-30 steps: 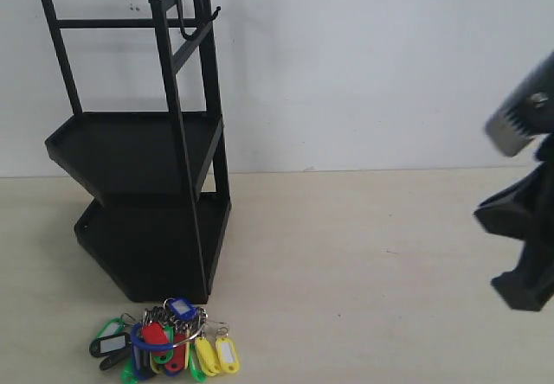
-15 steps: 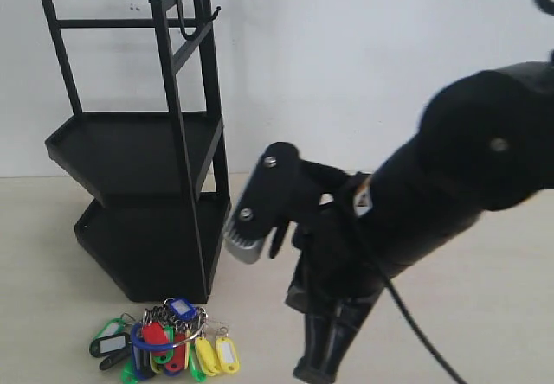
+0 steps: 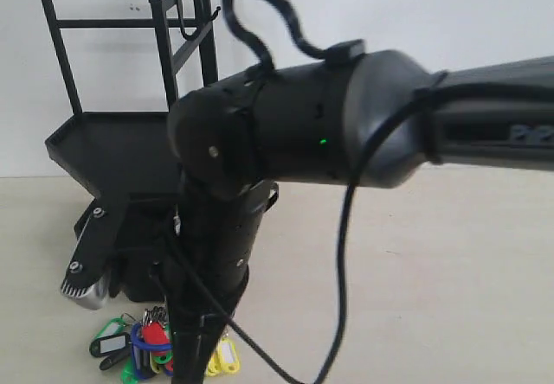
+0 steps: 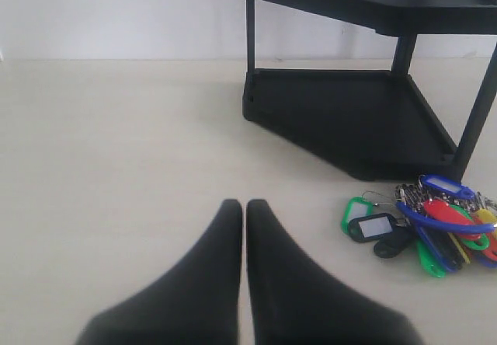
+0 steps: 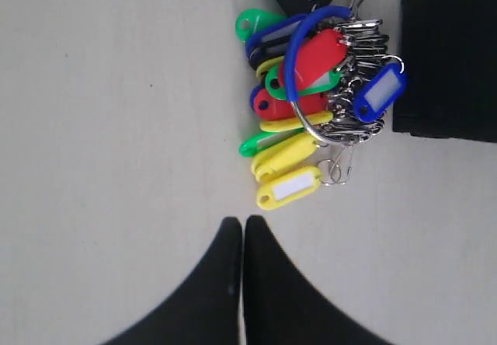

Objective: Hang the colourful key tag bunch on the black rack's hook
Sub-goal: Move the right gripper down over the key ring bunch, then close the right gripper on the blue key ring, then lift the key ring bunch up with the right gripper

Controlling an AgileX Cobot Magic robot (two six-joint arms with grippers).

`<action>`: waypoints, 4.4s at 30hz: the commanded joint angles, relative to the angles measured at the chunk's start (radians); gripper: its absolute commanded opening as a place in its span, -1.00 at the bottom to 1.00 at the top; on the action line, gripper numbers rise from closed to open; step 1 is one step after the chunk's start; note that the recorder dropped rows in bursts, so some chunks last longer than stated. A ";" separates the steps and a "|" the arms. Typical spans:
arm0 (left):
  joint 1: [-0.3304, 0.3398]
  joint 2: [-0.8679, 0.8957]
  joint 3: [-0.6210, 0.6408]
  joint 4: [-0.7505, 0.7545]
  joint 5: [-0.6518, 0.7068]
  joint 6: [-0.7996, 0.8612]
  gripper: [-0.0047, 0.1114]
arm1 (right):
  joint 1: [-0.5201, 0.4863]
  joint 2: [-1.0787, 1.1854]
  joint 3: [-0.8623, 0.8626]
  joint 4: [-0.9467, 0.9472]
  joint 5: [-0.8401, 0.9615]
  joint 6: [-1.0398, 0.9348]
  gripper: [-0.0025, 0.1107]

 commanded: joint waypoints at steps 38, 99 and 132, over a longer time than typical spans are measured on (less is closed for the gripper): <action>0.004 -0.002 -0.001 -0.007 -0.015 -0.010 -0.84 | 0.080 0.388 -0.279 -0.329 -0.164 0.265 -0.24; 0.004 -0.002 -0.001 -0.007 -0.015 -0.010 -0.84 | 0.038 -0.061 -0.324 0.011 0.239 0.568 -0.96; 0.004 -0.002 -0.001 -0.007 -0.015 -0.010 -0.84 | -0.225 -0.406 -0.324 -0.152 0.222 0.708 -0.96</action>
